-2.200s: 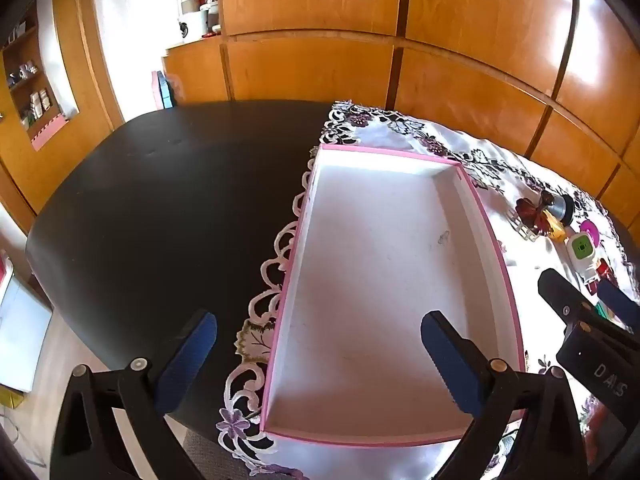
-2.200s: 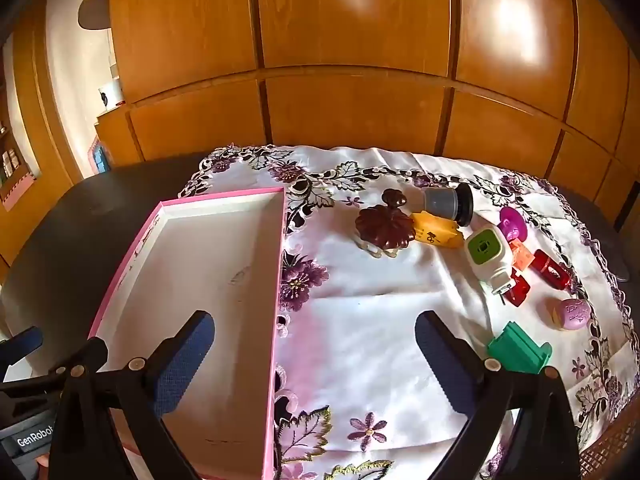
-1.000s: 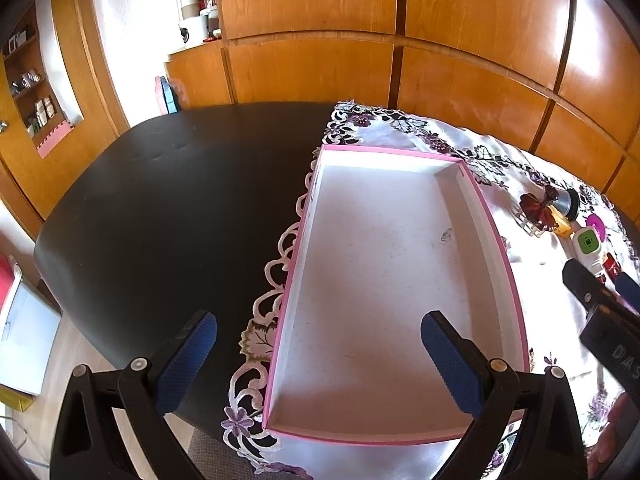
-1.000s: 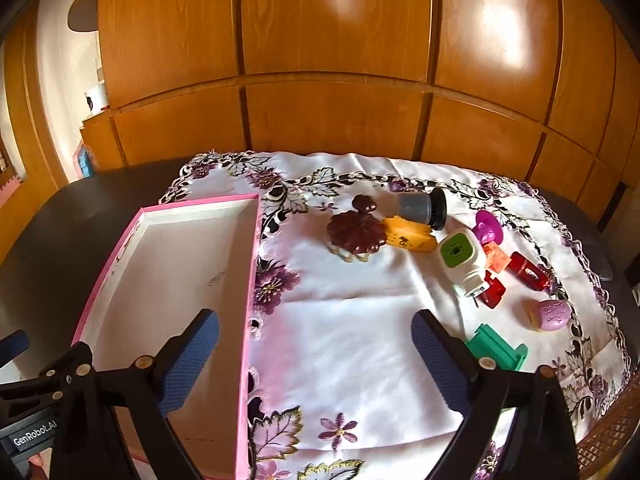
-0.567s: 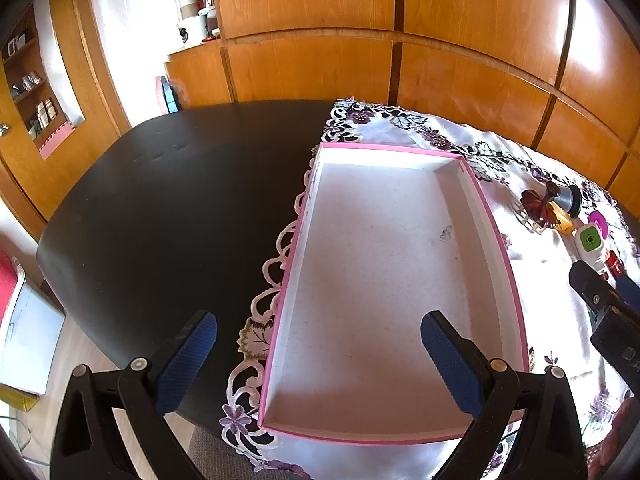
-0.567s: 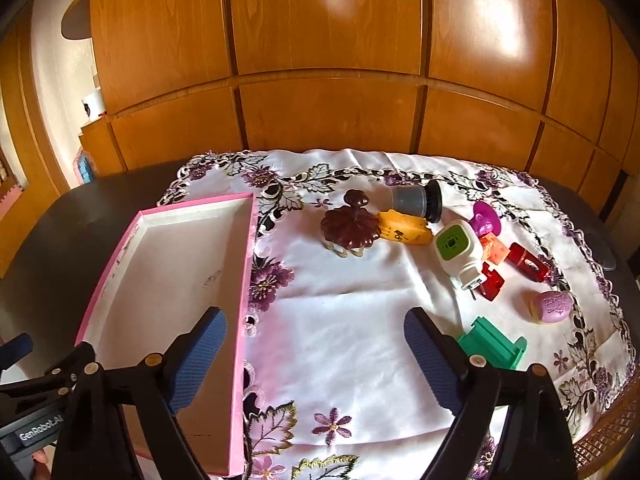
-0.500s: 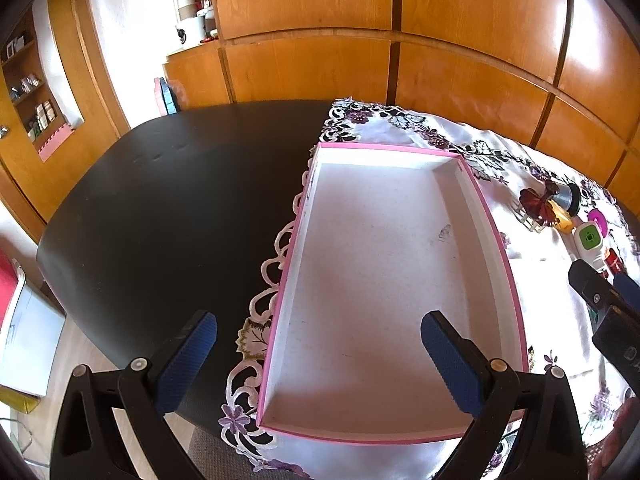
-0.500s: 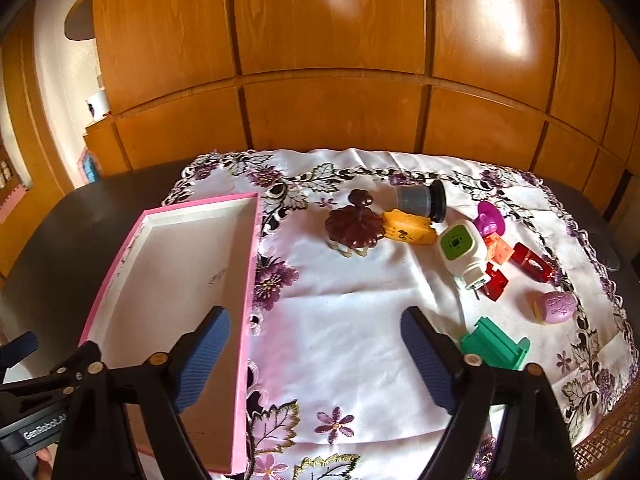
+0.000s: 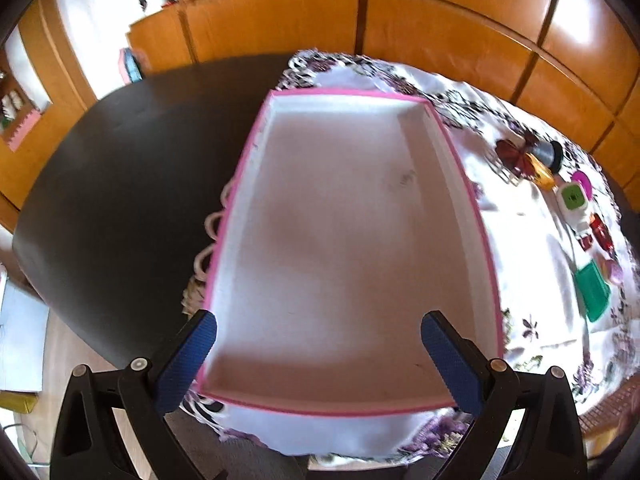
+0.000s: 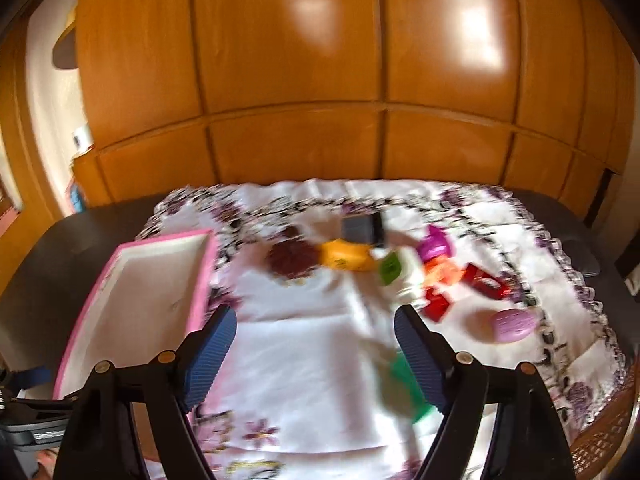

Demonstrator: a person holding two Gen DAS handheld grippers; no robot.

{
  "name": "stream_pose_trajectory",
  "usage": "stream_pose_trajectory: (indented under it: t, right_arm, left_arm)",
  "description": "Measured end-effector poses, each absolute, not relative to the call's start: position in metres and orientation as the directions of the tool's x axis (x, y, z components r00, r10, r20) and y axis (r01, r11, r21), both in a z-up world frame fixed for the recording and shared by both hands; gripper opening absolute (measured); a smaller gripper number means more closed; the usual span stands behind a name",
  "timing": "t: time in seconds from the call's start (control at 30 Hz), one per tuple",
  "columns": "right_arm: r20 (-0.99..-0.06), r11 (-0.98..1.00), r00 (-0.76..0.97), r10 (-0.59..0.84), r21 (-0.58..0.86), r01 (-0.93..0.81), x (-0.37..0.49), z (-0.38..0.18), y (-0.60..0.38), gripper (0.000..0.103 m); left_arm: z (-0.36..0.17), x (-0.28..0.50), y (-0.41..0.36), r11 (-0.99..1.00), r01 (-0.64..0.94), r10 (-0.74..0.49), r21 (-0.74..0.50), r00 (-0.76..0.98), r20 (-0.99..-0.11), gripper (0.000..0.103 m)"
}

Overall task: Organize rigid objects
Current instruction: 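Move the left tool to the green stand piece and close on it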

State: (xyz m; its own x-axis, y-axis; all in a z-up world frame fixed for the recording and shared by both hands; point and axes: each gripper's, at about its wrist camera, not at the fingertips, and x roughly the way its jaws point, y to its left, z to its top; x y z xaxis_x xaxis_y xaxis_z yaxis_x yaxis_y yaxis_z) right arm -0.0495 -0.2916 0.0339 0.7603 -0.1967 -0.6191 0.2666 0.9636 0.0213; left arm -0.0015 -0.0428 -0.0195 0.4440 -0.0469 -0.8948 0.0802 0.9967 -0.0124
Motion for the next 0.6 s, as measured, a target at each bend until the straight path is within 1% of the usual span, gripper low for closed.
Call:
stream_pose_trajectory:
  t: [0.1, 0.2, 0.23, 0.27, 0.37, 0.5, 0.6]
  right_arm:
    - [-0.602, 0.949, 0.761, -0.240, 0.020, 0.315, -0.060, 0.037, -0.320, 0.083]
    - [-0.611, 0.938, 0.748, -0.259, 0.024, 0.344, -0.069, 0.035, -0.348, 0.089]
    - [-0.628, 0.929, 0.726, -0.279, 0.014, 0.370, -0.072, 0.030, -0.361, 0.095]
    - [-0.643, 0.922, 0.707, -0.293, 0.005, 0.387, -0.075, 0.027, -0.368, 0.103]
    - [-0.702, 0.904, 0.651, -0.290, 0.022, 0.426, -0.084, 0.007, -0.395, 0.103]
    - [-0.729, 0.888, 0.626, -0.277, 0.054, 0.456, -0.103, -0.013, -0.414, 0.103]
    - [-0.737, 0.875, 0.600, -0.312, 0.023, 0.483, -0.113, -0.020, -0.420, 0.102]
  left_arm:
    - [-0.013, -0.007, -0.052, 0.995, 0.102, -0.061, -0.016, 0.459, -0.886, 0.103]
    - [-0.007, -0.011, -0.065, 0.989, 0.149, -0.092, -0.024, 0.470, -0.878, 0.103]
    - [-0.005, -0.013, -0.070, 0.985, 0.168, -0.110, -0.032, 0.477, -0.872, 0.103]
    - [-0.004, -0.014, -0.074, 0.982, 0.184, -0.122, -0.036, 0.481, -0.868, 0.103]
    - [-0.001, -0.020, -0.089, 0.964, 0.251, -0.201, -0.086, 0.484, -0.852, 0.103]
    - [-0.002, -0.023, -0.114, 0.929, 0.334, -0.303, -0.157, 0.449, -0.841, 0.103]
    - [-0.002, -0.026, -0.139, 0.914, 0.378, -0.314, -0.144, 0.436, -0.843, 0.103]
